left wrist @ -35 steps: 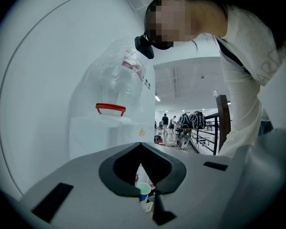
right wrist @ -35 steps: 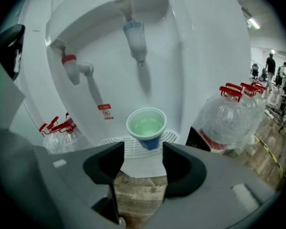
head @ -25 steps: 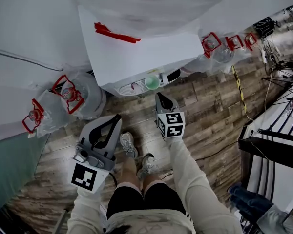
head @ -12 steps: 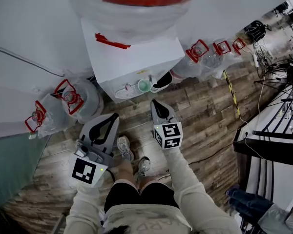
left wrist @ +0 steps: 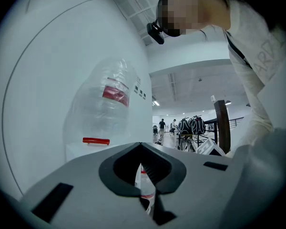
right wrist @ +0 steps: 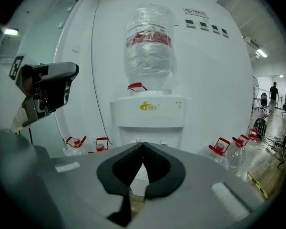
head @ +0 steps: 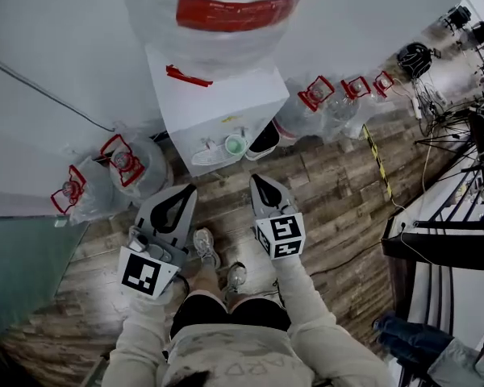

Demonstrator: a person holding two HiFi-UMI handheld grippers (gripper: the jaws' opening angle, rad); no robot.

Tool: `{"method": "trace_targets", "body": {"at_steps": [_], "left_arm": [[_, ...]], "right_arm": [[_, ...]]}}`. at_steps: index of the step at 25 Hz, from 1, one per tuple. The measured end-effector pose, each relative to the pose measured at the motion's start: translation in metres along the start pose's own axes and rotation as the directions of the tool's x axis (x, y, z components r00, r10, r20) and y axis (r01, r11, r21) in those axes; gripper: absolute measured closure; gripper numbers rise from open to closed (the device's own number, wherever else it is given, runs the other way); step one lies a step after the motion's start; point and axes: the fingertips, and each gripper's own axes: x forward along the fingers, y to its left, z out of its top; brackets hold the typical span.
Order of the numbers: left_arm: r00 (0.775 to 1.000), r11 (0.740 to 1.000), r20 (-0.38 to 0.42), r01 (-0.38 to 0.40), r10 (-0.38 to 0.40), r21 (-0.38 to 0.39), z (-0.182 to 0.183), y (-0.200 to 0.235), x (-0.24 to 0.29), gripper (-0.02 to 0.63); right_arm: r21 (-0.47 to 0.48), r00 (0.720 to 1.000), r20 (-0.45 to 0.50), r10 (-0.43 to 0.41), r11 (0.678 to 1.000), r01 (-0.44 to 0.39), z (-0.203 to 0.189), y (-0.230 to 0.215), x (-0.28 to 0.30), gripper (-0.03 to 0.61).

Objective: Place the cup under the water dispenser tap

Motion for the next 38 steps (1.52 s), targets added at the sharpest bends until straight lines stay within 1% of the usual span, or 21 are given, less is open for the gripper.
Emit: {"method": "trace_targets", "body": {"at_steps": [6, 9, 13, 16, 19, 20, 23, 25, 27, 30, 34, 38], "left_arm": [[1.0, 1.0, 0.012, -0.013, 0.012, 0.012, 0.022, -0.013, -0.014, 0.609], [0.999, 0.999, 0.032, -0.009, 0.008, 0.031, 0.037, -0.022, -0.019, 0.609], [0.999, 0.999, 0.024, -0.035, 0.035, 0.022, 0.044, -0.03, -0.03, 0.609], [0.998, 0.998, 0.051, -0.032, 0.029, 0.058, 0.056, -0.039, -0.036, 0.609], [0.997, 0.997, 0.059, -0.054, 0.051, 0.048, 0.064, -0.046, -0.045, 0.609], [0.997, 0.997, 0.061, -0.058, 0.054, 0.058, 0.067, -0.048, -0.047, 0.609], [0.996, 0.993, 0.074, -0.058, 0.051, 0.103, 0.078, -0.056, -0.052, 0.609], [0.995, 0.993, 0.091, -0.058, 0.049, 0.103, 0.084, -0.063, -0.056, 0.609], [0.995, 0.993, 0.088, -0.061, 0.053, 0.1, 0.089, -0.07, -0.061, 0.609], [0.993, 0.991, 0.104, -0.065, 0.053, 0.116, 0.096, -0.079, -0.067, 0.609], [0.992, 0.99, 0.11, -0.081, 0.069, 0.117, 0.103, -0.088, -0.075, 0.609], [0.99, 0.988, 0.127, -0.084, 0.067, 0.129, 0.112, -0.103, -0.082, 0.609]], "right_arm": [[0.0, 0.999, 0.032, 0.009, 1.0, -0.009, 0.023, 0.012, -0.037, 0.569], [-0.024, 0.998, 0.058, 0.013, 1.0, -0.012, 0.041, 0.019, -0.054, 0.569], [-0.059, 0.995, 0.094, 0.019, 0.998, -0.013, 0.063, 0.028, -0.076, 0.569], [-0.075, 0.992, 0.124, 0.017, 0.997, -0.008, 0.078, 0.032, -0.094, 0.569], [-0.083, 0.988, 0.153, 0.026, 0.996, -0.013, 0.09, 0.039, -0.111, 0.569], [-0.086, 0.986, 0.162, 0.03, 0.996, -0.016, 0.094, 0.041, -0.116, 0.569], [-0.105, 0.983, 0.179, 0.036, 0.994, -0.018, 0.105, 0.044, -0.131, 0.569], [-0.114, 0.981, 0.192, 0.04, 0.993, -0.018, 0.111, 0.046, -0.141, 0.569], [-0.121, 0.978, 0.202, 0.042, 0.993, -0.018, 0.117, 0.048, -0.151, 0.569], [-0.127, 0.975, 0.219, 0.046, 0.992, -0.018, 0.123, 0.049, -0.166, 0.569], [-0.135, 0.97, 0.237, 0.051, 0.991, -0.019, 0.129, 0.052, -0.183, 0.569], [-0.139, 0.962, 0.268, 0.056, 0.99, -0.019, 0.135, 0.057, -0.202, 0.569]]}}
